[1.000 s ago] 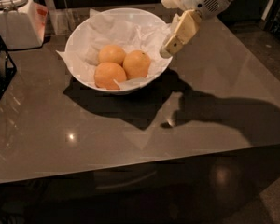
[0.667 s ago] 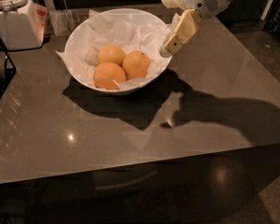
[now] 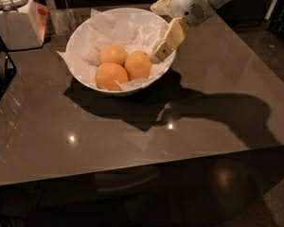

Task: Pick orange from white bowl

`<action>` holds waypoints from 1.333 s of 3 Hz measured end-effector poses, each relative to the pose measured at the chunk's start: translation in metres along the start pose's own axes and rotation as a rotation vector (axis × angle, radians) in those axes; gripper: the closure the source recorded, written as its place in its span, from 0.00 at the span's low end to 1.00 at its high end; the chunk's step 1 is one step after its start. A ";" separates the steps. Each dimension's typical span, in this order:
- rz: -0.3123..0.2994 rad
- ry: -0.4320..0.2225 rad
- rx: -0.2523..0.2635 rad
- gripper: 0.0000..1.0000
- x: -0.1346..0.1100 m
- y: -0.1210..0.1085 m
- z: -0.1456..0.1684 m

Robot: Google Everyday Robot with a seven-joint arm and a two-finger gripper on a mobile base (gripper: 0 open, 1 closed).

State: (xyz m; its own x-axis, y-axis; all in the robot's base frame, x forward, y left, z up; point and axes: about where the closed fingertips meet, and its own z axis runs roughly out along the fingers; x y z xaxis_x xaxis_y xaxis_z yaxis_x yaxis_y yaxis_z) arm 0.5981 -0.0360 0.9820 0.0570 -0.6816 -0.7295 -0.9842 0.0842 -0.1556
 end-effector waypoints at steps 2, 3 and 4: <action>-0.017 0.004 -0.078 0.19 -0.005 -0.005 0.040; -0.013 0.002 -0.070 0.18 -0.004 -0.003 0.041; -0.005 -0.009 -0.099 0.08 -0.001 -0.003 0.055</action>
Offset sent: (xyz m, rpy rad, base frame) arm 0.0095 0.0256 -0.0193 -0.0101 0.0353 0.0557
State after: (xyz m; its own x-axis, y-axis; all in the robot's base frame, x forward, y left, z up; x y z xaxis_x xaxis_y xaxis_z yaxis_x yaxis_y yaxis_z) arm 0.6097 0.0038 0.9464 0.0631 -0.6752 -0.7349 -0.9956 0.0081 -0.0930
